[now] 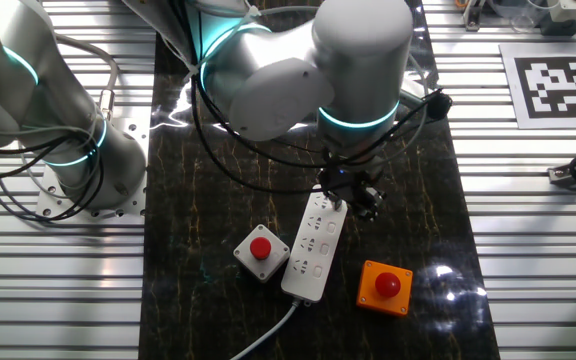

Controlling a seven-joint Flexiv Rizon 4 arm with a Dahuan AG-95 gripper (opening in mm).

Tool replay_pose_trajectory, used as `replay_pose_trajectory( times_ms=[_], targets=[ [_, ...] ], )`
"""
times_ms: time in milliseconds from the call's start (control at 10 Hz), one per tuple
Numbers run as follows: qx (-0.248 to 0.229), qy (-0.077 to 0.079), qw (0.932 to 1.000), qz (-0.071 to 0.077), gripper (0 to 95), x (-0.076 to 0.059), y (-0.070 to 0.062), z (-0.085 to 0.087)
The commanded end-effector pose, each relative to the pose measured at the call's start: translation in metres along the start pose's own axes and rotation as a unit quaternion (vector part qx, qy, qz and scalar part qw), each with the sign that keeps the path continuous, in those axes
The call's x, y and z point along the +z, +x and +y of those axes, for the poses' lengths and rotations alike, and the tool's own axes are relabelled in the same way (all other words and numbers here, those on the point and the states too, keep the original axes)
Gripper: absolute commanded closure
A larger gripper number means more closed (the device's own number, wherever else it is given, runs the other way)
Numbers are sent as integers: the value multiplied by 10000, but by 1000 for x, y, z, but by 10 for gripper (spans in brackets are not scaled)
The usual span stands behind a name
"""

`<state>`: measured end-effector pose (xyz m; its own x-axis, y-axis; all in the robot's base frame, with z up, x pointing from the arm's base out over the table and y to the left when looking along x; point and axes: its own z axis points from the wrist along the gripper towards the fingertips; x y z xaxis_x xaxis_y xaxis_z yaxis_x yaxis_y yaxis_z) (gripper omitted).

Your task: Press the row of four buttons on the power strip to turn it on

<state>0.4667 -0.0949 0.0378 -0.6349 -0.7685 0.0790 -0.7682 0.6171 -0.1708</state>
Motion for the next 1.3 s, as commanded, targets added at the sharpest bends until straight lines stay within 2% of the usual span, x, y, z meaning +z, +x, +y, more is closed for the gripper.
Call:
replay_pose_trajectory(
  times_ms=[100,200,500,800,900,1300],
  targets=[
    [-10,17,10000,-69,570,22,-1,0],
    [-11,-6,10000,-94,760,23,-1,0],
    [53,-117,9998,-138,760,21,0,0],
    [30,-109,9998,-145,760,22,-1,0],
    [13,-165,9997,-198,570,21,0,0],
    [-100,-235,9993,-268,570,16,0,-1]
  ],
)
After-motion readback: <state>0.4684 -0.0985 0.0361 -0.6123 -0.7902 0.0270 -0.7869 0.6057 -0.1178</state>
